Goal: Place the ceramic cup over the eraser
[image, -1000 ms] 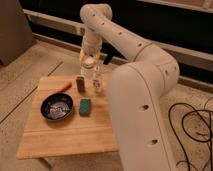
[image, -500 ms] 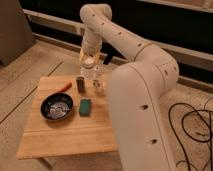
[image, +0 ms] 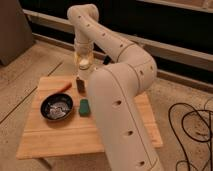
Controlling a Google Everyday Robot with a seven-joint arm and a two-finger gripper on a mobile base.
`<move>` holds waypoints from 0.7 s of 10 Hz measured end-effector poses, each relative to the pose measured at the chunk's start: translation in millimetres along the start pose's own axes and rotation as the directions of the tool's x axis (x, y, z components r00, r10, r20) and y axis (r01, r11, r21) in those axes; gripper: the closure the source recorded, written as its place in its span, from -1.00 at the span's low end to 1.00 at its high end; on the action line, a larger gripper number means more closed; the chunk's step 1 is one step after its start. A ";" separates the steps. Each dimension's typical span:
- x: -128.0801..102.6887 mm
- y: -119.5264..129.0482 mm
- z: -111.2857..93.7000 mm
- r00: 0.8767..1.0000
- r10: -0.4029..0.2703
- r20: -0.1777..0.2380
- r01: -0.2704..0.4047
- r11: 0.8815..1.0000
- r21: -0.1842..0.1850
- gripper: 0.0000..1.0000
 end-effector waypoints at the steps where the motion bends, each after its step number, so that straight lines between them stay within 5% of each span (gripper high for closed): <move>1: -2.7 -0.1 1.2 1.000 -0.004 -0.005 0.004 1.000 0.008 1.00; 7: -32.2 4.6 12.4 0.999 -0.041 0.029 0.041 0.999 -0.002 1.00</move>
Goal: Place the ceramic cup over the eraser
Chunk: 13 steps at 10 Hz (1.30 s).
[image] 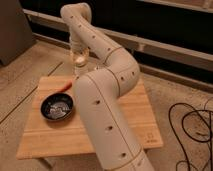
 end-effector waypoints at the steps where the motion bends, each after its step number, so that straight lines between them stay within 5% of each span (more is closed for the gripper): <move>1: -0.5 1.3 5.7 1.000 -0.001 -0.008 0.001 1.000 -0.006 1.00; 5: -1.6 -1.0 25.2 0.999 -0.008 -0.041 0.008 1.000 -0.004 1.00; 13: -6.0 0.2 31.6 0.999 -0.034 -0.041 0.034 0.999 -0.001 1.00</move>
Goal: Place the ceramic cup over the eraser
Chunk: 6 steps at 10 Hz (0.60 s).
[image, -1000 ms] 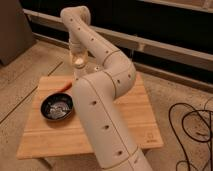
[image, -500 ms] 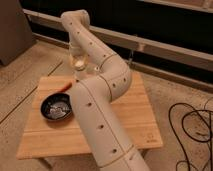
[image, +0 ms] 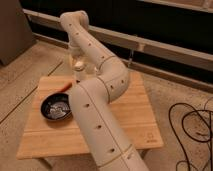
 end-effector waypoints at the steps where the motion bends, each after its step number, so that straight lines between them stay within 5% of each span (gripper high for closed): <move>1: 0.0 0.1 0.0 1.000 0.000 0.000 0.000 1.000 0.000 1.00; 6: -8.1 -0.5 -1.3 0.999 0.011 0.036 -0.010 1.000 -0.018 1.00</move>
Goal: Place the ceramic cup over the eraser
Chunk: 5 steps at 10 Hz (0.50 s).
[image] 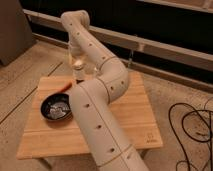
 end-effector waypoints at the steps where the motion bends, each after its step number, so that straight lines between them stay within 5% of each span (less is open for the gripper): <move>1: -0.7 1.5 -0.6 1.000 -0.002 0.001 0.002 1.000 -0.001 1.00; 5: -0.5 1.2 -0.3 1.000 -0.001 0.001 0.001 1.000 0.000 1.00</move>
